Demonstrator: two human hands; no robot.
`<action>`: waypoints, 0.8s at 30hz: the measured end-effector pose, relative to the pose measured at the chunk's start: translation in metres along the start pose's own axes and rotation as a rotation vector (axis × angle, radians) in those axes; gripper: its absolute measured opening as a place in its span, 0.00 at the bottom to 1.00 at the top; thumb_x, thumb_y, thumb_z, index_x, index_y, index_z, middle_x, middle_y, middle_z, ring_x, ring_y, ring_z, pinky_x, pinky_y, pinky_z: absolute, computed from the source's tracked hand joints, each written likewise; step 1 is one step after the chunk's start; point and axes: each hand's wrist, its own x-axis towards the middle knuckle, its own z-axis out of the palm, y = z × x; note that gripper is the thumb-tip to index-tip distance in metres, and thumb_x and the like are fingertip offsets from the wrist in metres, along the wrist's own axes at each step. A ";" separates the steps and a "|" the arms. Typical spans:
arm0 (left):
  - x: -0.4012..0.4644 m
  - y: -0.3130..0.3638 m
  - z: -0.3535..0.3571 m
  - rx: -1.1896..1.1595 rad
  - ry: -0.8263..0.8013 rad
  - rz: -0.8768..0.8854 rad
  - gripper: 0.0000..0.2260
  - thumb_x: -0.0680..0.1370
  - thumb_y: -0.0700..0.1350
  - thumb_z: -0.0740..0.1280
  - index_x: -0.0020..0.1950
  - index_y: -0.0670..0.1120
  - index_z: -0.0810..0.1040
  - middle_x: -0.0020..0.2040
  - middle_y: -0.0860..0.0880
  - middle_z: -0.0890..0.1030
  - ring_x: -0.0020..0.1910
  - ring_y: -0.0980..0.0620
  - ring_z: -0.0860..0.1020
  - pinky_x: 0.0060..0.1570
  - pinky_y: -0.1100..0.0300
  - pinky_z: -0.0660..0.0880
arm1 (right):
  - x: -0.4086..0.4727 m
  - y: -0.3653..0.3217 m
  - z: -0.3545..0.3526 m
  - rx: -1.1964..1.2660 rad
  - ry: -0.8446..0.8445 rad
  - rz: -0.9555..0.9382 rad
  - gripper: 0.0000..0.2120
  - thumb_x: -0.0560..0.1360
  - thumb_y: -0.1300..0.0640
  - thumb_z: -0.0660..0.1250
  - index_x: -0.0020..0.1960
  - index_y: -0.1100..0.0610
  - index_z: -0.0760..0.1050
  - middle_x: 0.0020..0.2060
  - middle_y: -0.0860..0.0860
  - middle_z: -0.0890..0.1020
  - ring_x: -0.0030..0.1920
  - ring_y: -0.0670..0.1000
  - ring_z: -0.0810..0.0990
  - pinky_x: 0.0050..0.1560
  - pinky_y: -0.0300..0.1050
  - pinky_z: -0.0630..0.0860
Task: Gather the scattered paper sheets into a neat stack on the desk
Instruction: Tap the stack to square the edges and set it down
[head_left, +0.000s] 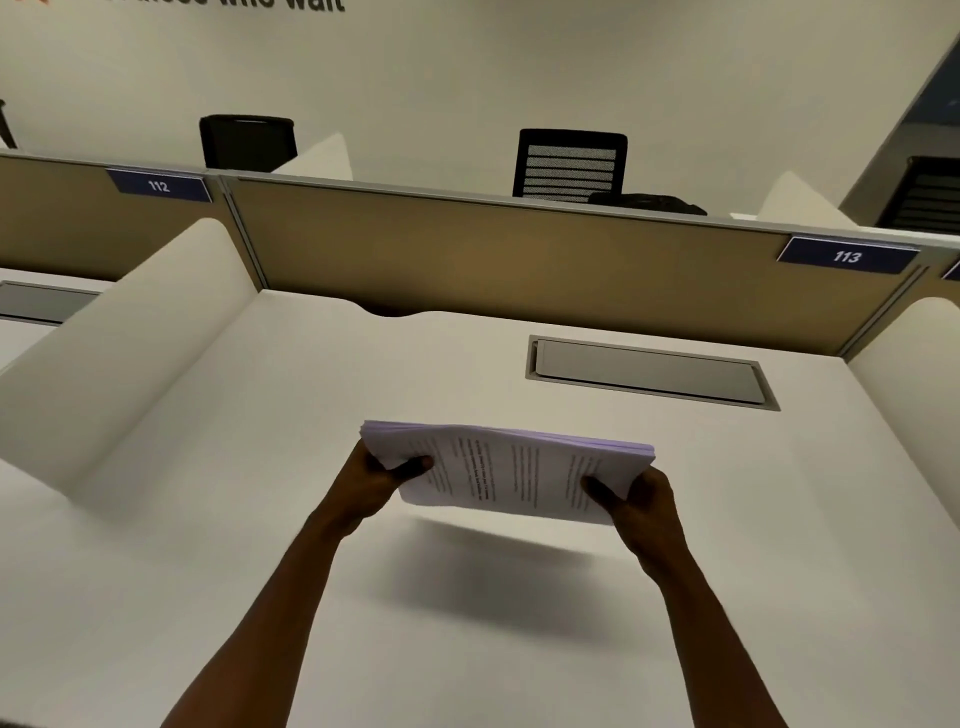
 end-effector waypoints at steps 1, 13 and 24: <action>-0.001 -0.008 0.001 -0.013 0.005 -0.019 0.13 0.72 0.41 0.77 0.54 0.51 0.83 0.50 0.48 0.86 0.52 0.50 0.84 0.47 0.57 0.82 | -0.001 0.006 0.002 -0.020 0.009 0.011 0.12 0.71 0.64 0.74 0.50 0.50 0.80 0.45 0.48 0.86 0.45 0.46 0.84 0.43 0.41 0.82; -0.001 -0.047 0.011 -0.043 0.017 -0.086 0.18 0.70 0.47 0.76 0.58 0.45 0.82 0.52 0.45 0.86 0.51 0.45 0.84 0.50 0.48 0.82 | -0.014 0.044 0.013 0.038 0.055 0.119 0.14 0.71 0.66 0.74 0.55 0.57 0.79 0.48 0.52 0.85 0.48 0.51 0.83 0.41 0.38 0.82; -0.002 -0.058 0.015 0.002 0.007 -0.136 0.17 0.72 0.46 0.75 0.60 0.45 0.82 0.52 0.46 0.86 0.53 0.45 0.83 0.53 0.47 0.82 | -0.010 0.059 0.014 0.006 0.051 0.134 0.14 0.70 0.65 0.75 0.54 0.55 0.79 0.49 0.52 0.85 0.50 0.53 0.83 0.47 0.43 0.82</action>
